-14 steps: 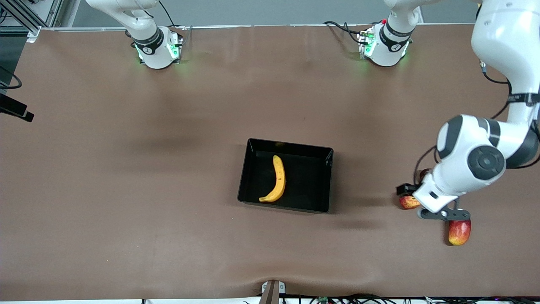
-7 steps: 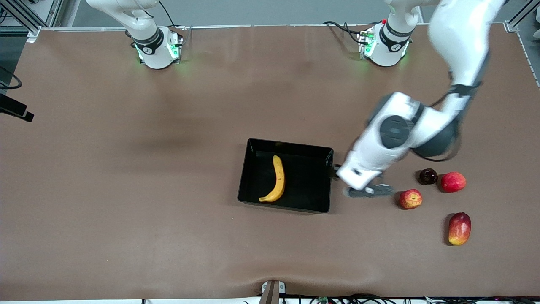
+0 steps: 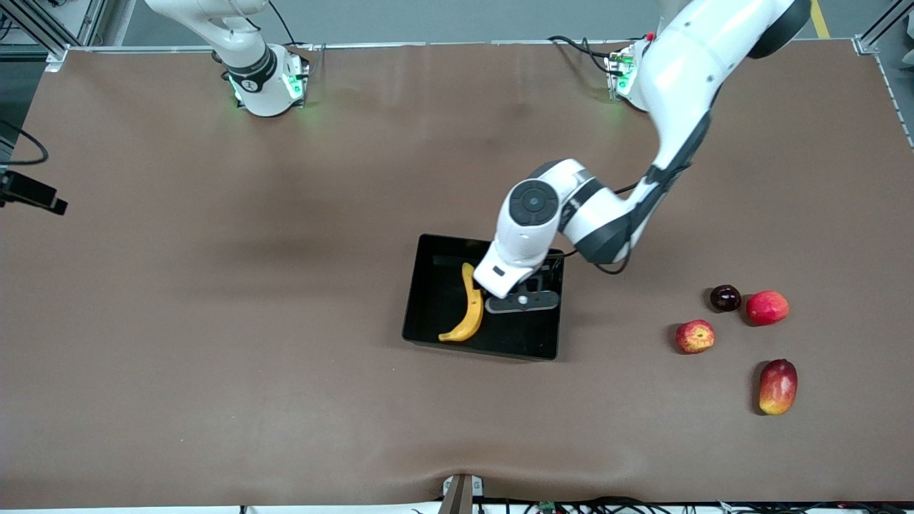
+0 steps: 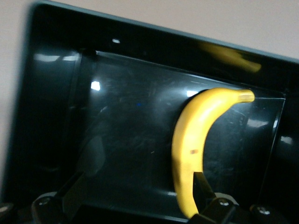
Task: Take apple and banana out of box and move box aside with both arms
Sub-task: 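Move the left gripper back over the tray to the yellow banana, then grasp the banana with the left gripper while the right gripper reaches in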
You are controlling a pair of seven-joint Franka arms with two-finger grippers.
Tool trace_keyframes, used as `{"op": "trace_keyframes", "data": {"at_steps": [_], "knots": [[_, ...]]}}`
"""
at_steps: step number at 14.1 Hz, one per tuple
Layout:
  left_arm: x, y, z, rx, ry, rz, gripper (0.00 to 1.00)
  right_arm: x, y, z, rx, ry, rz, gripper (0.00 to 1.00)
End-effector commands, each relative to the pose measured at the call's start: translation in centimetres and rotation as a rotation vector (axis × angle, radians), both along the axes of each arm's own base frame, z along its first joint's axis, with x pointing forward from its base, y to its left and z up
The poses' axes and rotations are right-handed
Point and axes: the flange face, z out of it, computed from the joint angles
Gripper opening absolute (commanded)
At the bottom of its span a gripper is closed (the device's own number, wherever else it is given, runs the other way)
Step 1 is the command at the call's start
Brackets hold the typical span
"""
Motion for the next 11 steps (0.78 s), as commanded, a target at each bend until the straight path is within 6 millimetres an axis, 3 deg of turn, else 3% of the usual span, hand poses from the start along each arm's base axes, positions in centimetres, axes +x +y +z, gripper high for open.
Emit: {"op": "trace_keyframes", "data": {"at_steps": [1, 4, 6, 9, 11], "knots": [[-0.4, -2.1, -2.9, 0.013, -0.051, -0.019, 1.00, 0.4, -0.3, -0.3, 0.002, 0.002, 0.008, 1.00], [-1.1, -2.7, -6.4, 0.021, -0.046, -0.054, 1.00, 1.0, -0.5, -1.5, 0.001, 0.022, 0.006, 1.00], [-1.8, -3.3, -7.6, 0.025, -0.045, -0.069, 0.98, 1.3, -0.7, -1.9, 0.002, 0.022, 0.002, 1.00], [-2.5, -3.7, -8.9, 0.041, -0.034, -0.079, 0.51, 2.3, -0.1, -3.0, 0.004, 0.008, 0.010, 1.00], [-2.4, -3.6, -8.9, 0.042, -0.034, -0.075, 0.05, 3.1, 0.6, -5.2, 0.008, 0.046, 0.018, 1.00]]}}
